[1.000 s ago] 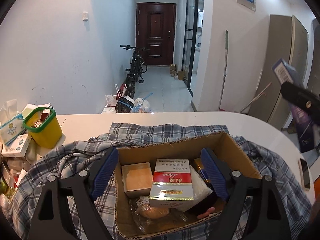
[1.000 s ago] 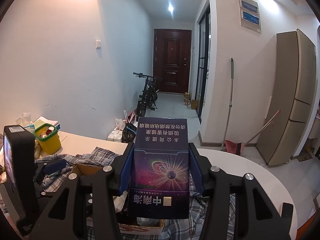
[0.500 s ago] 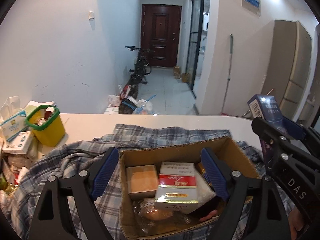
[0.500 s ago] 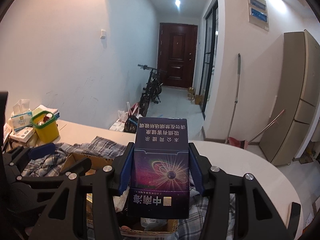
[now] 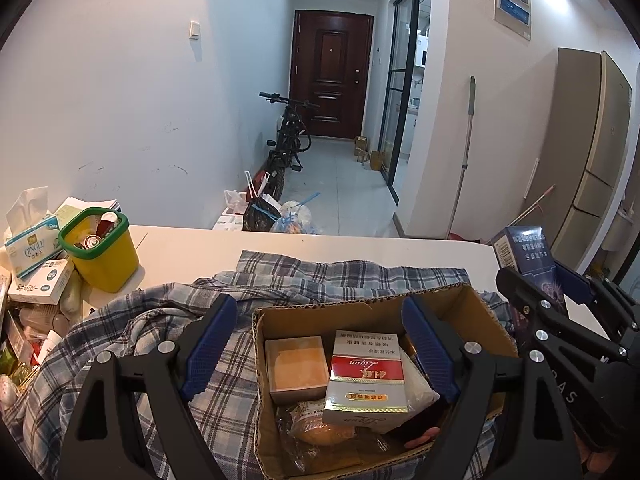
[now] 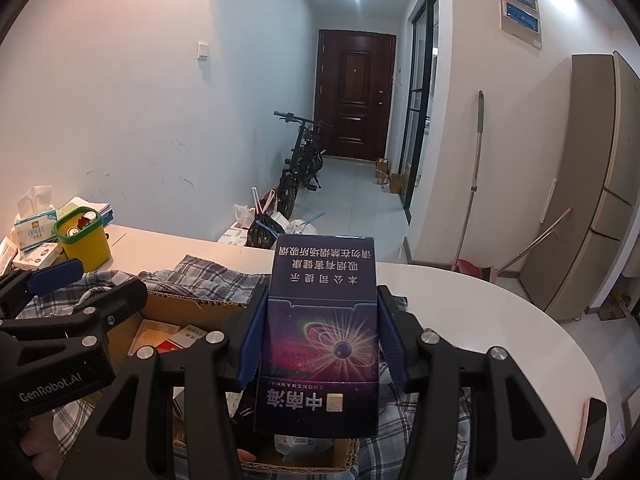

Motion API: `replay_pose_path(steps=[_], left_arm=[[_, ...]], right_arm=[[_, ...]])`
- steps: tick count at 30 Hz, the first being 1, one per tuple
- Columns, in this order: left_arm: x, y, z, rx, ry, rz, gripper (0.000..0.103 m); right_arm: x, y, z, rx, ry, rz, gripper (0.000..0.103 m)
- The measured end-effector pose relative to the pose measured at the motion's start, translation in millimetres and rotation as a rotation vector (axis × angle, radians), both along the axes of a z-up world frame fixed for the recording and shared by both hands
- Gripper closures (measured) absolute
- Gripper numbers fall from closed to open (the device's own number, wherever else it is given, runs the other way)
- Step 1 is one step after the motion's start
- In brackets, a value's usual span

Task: Organize objects

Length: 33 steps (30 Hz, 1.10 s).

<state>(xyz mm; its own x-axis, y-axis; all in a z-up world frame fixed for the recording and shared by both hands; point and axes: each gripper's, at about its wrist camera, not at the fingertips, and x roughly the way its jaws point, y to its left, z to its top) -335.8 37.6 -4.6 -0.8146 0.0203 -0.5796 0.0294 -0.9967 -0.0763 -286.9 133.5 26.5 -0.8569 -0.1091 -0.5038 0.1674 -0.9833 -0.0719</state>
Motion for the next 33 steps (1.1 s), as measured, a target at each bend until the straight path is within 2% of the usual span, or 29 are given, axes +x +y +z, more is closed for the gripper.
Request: replay_pose_path(steps=[6,9,11,16,20,22,27,30,33], left_arm=[[2,7,0,-0.024,0.003,-0.016,0.017],[3,8,3,-0.040,0.007,-0.017,0.017],[6,7,9,-0.044,0.012,-0.027,0.017],[23,-3,35,-0.055,0.113,0.007,0.017],[42,-1,56,-0.122,0.178,0.050,0.017],[56,4,67,-0.156,0.233,0.061,0.017],[86,0,90,-0.115,0.321,0.064,0.016],[101,-4,103,-0.085,0.362,0.060,0.016],[116,-7,114,-0.074,0.399,0.045,0.008]], right_arm=[[1,-2,0,0.007,0.006,0.001,0.051],[3,-3,2,0.012,0.018,-0.001,0.039],[6,-5,5,0.014,0.023,0.000,0.039],[16,-6,17,0.012,0.066,0.006,0.023],[30,-5,34,-0.034,0.080,0.022,0.023],[42,-4,46,-0.059,0.126,0.018,0.023],[77,4,78,-0.117,0.244,0.020,0.023],[94,10,95,-0.155,0.290,0.038,0.018],[111,13,107,-0.176,0.346,0.043,0.016]])
